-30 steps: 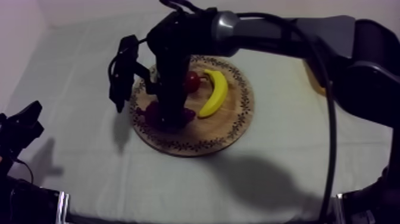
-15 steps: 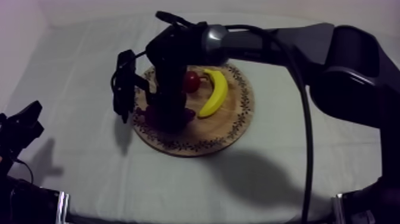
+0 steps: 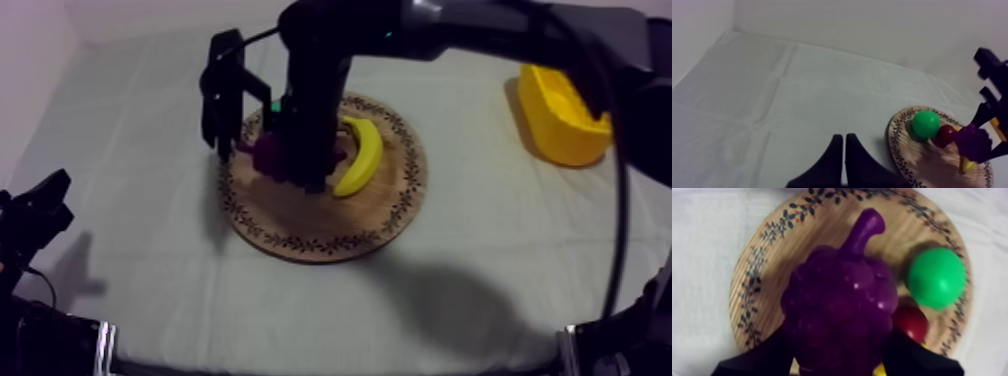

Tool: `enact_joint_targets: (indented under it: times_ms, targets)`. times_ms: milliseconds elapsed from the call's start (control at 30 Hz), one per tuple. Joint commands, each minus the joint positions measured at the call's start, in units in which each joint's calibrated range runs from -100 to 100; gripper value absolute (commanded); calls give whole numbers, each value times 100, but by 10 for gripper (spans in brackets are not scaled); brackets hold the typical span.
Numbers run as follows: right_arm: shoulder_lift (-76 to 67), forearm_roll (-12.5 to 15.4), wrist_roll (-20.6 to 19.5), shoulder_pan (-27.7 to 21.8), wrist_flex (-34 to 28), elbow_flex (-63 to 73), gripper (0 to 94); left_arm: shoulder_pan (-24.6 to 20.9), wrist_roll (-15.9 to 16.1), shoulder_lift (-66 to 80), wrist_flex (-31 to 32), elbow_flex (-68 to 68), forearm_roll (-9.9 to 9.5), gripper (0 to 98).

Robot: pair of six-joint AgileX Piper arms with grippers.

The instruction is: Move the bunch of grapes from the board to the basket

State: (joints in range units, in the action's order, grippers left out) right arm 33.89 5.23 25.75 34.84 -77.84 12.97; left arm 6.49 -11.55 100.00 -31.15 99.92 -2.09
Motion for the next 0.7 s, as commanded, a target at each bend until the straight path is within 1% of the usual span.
enact_joint_targets:
  times_ms: [0,200,367,533,667]
  targets:
    - [-584,-96,-52,-35,93,-234,350,-1,0,0,3,-4,-4,1]
    - [-1585,-512,-302,-280,544,-817,351,-1,0,0,3,-4,-4,1]
    - [-2283,-814,-523,-674,957,-1223,355,-1,-2,0,3,-4,-4,1]
    - [-2863,-1021,-712,-1145,1233,-1511,358,-1,-1,0,3,-4,-4,1]
    - [-3210,-1123,-892,-1549,1346,-1696,359,-1,0,0,3,-4,-4,1]
